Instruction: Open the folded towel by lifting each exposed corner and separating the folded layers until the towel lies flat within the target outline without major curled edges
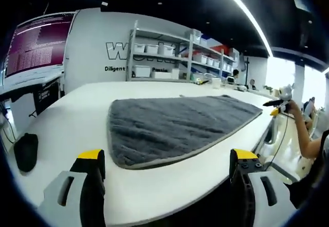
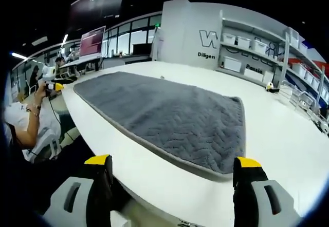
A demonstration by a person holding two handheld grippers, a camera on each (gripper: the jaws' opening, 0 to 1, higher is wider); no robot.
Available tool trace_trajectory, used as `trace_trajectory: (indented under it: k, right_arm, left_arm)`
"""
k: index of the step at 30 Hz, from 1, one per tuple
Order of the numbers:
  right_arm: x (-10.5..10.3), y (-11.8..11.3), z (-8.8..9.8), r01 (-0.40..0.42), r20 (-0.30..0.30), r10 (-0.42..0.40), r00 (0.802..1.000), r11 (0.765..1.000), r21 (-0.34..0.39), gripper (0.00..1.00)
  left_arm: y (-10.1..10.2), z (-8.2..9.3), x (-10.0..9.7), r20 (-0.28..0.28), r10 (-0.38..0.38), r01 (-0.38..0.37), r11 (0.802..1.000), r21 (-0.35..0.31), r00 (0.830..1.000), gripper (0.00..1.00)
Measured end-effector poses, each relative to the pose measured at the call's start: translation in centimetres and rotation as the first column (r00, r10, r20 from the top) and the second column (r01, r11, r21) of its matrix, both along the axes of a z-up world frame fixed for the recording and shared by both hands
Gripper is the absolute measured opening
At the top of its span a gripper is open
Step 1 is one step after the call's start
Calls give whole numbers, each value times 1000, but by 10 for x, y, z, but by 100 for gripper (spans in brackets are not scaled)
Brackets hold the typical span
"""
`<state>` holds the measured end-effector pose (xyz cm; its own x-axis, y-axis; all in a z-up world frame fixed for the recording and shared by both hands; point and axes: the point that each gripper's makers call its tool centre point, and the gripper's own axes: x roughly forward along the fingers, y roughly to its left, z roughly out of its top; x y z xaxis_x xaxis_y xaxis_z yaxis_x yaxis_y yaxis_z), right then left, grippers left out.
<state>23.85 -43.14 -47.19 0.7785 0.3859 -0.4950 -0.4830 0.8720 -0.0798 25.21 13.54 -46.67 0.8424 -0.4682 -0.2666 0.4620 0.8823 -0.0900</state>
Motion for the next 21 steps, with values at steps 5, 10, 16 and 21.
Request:
trace_trajectory:
  k: [5,10,16,21]
  right_arm:
    - [-4,-8,3,34,12,-34,999,999,-4,99]
    - [-14,-8,-8,31,1,-31,1000,999,-11,99]
    - [-12,-20,-13,105,36,-104,994,994,-26,99]
    - [-11,-24,-15,128,70,-128,989,992,7,99]
  left_arm:
    - [0,-11,-5,-45,-17,19,999,48,999,99]
    - [-7,-9,-11,-35,-57,59,997,47,998,99]
    - [-6,-15,-13,-52,-55,59,996,73,997,99]
    - [-7,-12,-16,-45,-66,69,995,71,997,99]
